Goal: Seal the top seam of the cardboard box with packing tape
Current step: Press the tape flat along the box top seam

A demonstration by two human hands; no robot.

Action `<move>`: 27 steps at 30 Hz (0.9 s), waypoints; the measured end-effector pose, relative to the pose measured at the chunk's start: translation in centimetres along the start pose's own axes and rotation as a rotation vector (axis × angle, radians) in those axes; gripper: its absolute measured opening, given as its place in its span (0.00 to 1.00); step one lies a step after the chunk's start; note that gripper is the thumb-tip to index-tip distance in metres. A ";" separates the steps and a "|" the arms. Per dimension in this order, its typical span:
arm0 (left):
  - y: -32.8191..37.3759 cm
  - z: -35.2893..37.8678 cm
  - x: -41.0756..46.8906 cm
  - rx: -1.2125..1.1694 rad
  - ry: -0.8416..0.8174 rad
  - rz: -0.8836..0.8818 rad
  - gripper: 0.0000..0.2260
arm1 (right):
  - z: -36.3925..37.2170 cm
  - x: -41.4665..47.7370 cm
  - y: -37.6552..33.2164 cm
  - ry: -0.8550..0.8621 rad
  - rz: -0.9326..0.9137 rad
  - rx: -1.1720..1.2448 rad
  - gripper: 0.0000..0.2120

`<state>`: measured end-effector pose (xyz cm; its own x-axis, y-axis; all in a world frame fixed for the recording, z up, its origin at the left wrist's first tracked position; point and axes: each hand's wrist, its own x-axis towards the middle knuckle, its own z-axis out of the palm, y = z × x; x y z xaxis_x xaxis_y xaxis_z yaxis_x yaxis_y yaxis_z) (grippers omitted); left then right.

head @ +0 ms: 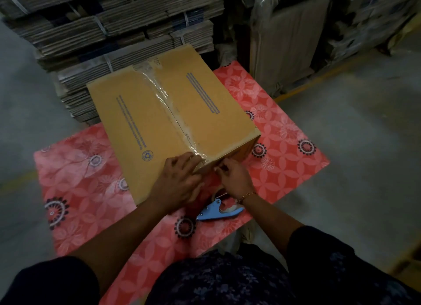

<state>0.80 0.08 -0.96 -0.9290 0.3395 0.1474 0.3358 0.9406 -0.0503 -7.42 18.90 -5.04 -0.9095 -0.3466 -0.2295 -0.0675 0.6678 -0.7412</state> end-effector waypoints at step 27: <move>3.0 0.7 1.3 0.013 -0.200 -0.638 0.54 | -8.2 6.3 -1.4 -0.183 -0.810 -0.818 0.48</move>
<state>0.51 3.34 -1.63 -0.9561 -0.2911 -0.0337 -0.2903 0.9566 -0.0264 -16.45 21.21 -0.25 -0.4107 -0.9117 -0.0129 -0.9067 0.4099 -0.0998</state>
